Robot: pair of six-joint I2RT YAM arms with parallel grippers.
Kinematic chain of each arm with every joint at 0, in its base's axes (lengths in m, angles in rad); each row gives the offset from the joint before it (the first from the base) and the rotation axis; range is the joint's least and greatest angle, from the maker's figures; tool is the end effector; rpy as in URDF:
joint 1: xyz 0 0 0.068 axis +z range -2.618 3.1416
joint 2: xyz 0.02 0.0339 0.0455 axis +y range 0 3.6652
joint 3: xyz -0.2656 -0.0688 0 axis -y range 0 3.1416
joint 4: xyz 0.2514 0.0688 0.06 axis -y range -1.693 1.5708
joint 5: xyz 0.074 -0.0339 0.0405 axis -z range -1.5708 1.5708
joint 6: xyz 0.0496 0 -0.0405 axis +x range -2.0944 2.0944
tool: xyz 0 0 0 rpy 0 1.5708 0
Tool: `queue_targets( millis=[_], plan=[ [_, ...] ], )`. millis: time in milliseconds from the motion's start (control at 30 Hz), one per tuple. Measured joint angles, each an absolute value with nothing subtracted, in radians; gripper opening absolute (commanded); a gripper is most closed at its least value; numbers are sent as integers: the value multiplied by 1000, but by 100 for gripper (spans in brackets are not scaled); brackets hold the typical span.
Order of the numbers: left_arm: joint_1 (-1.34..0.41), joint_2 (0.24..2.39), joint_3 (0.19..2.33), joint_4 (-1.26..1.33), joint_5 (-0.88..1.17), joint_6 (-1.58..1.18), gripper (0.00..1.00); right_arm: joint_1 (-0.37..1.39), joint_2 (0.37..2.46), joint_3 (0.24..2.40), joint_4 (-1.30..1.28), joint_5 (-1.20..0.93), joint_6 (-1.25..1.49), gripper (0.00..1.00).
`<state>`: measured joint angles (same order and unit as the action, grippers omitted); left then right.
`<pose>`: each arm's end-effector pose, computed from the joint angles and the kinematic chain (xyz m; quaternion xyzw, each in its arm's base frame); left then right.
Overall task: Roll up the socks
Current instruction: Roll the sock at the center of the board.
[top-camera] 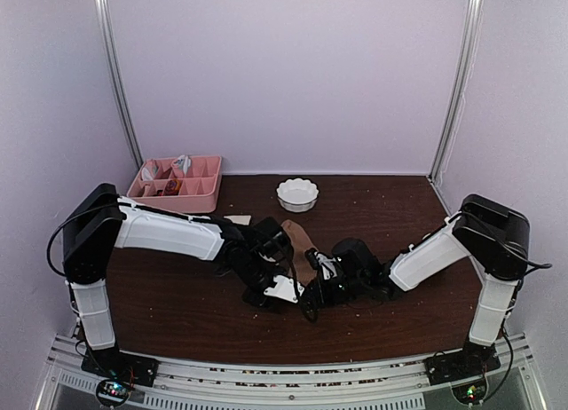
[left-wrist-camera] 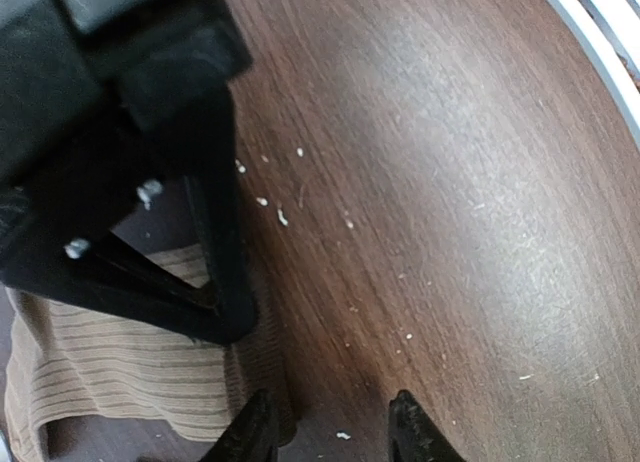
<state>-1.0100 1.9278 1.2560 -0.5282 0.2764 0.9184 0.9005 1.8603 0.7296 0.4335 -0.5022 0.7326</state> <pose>0.1965 -0.3383 0.1394 0.8143 0.5341 -0.1436 0.1762 0.1970 0.2870 0.0907 -0.1783 0.8658 0.4528 0.1165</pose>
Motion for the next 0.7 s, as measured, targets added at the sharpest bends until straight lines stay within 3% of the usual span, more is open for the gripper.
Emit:
queue_targets(
  millis=[700],
  plan=[
    [-1005, 1975, 1271, -489, 228, 918, 29, 899, 1860, 729, 436, -512, 764, 0]
  ],
)
